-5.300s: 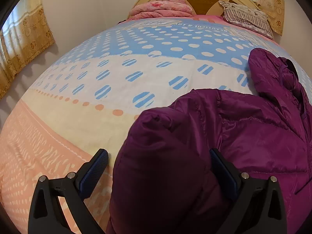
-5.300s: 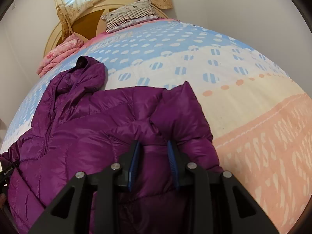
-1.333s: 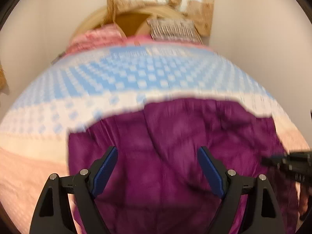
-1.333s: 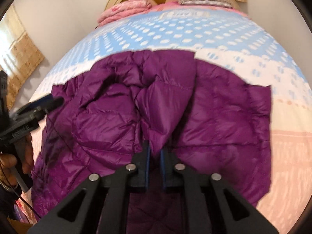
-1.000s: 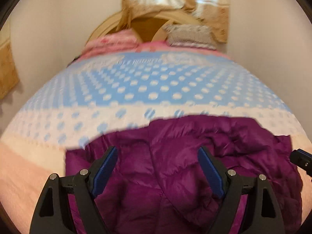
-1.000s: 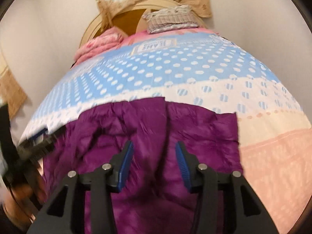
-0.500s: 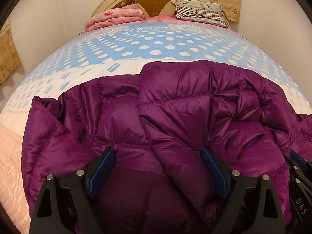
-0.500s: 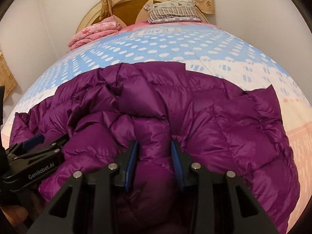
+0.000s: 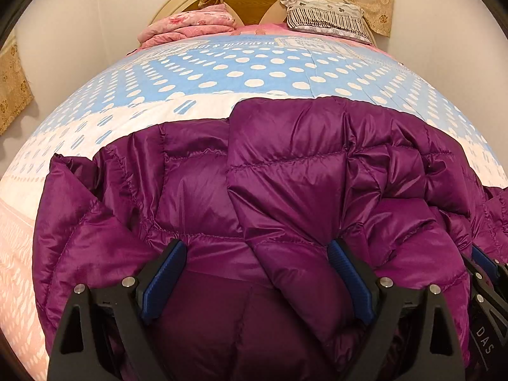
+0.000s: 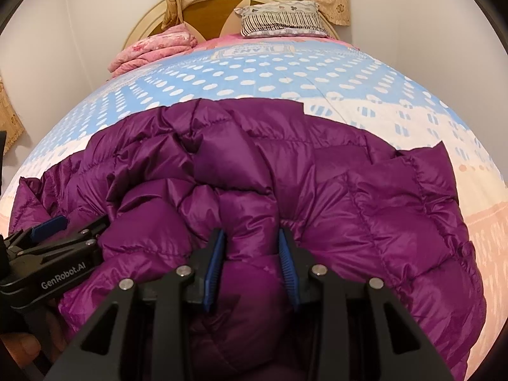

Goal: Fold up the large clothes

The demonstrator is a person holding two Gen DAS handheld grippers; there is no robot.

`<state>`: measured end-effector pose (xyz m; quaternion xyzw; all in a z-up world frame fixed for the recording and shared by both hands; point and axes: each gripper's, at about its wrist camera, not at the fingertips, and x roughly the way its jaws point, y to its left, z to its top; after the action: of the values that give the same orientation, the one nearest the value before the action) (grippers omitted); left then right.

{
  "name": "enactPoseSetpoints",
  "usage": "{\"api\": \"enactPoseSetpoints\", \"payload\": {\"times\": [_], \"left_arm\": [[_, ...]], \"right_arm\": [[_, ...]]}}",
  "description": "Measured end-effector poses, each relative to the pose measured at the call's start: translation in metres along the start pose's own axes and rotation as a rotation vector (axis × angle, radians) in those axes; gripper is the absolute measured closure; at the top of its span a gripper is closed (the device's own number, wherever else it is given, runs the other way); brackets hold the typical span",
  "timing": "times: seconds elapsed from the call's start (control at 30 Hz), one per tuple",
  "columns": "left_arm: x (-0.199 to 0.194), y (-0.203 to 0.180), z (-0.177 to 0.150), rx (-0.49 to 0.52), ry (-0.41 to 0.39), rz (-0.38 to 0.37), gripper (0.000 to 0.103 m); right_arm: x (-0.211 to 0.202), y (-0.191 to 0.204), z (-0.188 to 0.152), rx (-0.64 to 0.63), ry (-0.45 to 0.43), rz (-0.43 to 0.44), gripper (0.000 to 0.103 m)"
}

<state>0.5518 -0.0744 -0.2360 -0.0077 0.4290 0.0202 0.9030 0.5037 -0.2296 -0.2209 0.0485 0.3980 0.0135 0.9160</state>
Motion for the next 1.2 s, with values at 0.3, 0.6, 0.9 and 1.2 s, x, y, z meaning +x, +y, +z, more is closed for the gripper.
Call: {"api": "enactPoseSetpoints", "payload": {"times": [0.3,0.6,0.9,1.2], "left_arm": [[0.0,0.0,0.0,0.0,0.004,0.003,0.011],[0.0,-0.001,0.001,0.001,0.005,0.008,0.011],[-0.064,0.022,0.011,0.026,-0.03,-0.073,0.011],[-0.146,0.06,-0.083,0.127,-0.03,-0.073,0.011]], "right_arm": [[0.002,0.003,0.0,-0.014,0.001,-0.018,0.064],[0.004,0.006,0.001,-0.025,0.003,-0.034,0.064],[-0.044,-0.014,0.001,0.009,0.0,0.032,0.038],[-0.118,-0.051,-0.071,0.007,0.012,0.032,0.03]]}}
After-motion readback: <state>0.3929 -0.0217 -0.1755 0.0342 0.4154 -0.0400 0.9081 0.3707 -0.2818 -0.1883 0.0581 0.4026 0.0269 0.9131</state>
